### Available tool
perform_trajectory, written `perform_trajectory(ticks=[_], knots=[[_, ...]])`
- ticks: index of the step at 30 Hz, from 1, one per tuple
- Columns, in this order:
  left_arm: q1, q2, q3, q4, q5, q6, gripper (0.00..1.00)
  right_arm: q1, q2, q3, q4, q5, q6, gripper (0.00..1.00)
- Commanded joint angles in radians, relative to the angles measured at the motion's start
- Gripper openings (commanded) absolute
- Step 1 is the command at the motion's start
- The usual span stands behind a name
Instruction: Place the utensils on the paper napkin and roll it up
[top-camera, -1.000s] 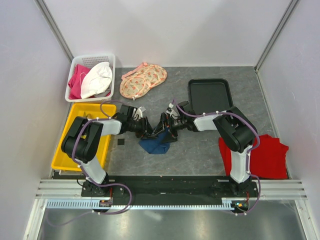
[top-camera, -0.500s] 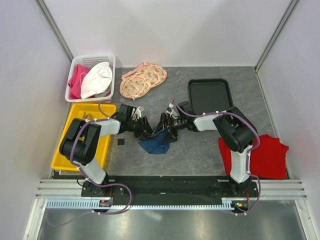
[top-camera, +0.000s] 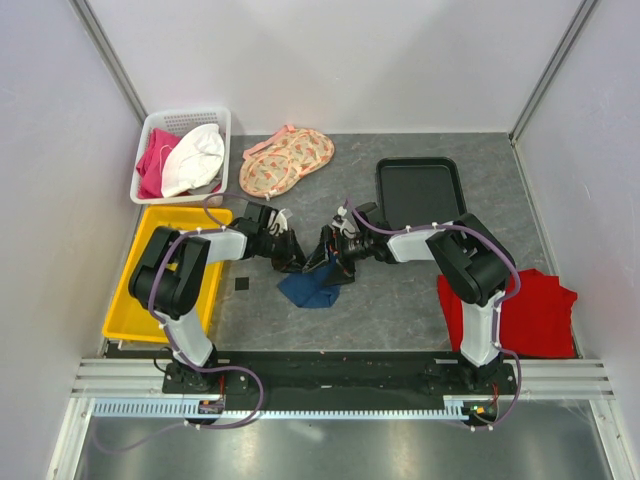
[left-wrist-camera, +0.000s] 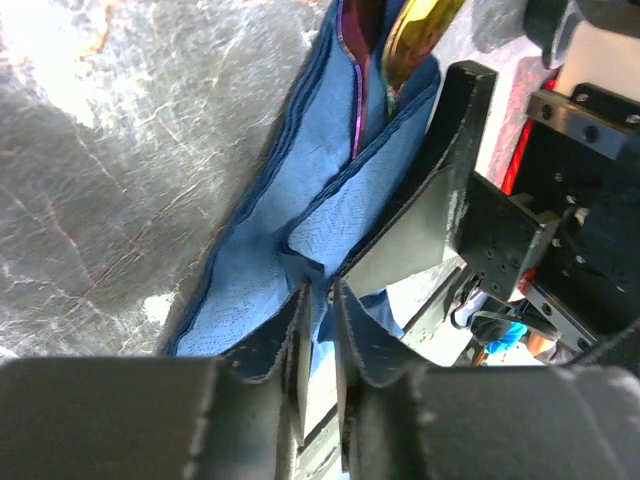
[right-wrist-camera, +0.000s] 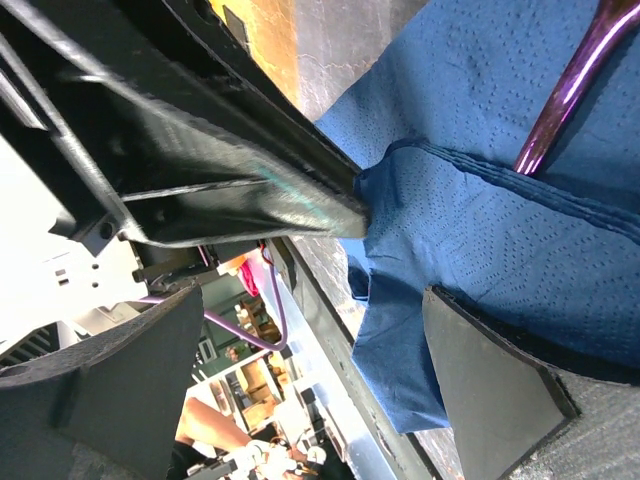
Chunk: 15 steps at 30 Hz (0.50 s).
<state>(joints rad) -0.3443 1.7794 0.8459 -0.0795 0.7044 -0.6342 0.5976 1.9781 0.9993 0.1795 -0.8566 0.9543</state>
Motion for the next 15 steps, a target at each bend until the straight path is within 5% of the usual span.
perform_trajectory(ticks=[1, 5, 15], knots=[[-0.005, 0.014, 0.028, -0.034, -0.025, 0.045, 0.13, -0.001, -0.015, -0.004, -0.046, 0.083, -0.032, 0.98], [-0.005, -0.003, 0.022, -0.049, -0.037, 0.062, 0.02, 0.001, -0.031, -0.001, -0.063, 0.085, -0.038, 0.98], [-0.004, -0.078, 0.009, -0.104, -0.063, 0.09, 0.02, -0.01, -0.068, 0.007, -0.107, 0.076, -0.072, 0.98]])
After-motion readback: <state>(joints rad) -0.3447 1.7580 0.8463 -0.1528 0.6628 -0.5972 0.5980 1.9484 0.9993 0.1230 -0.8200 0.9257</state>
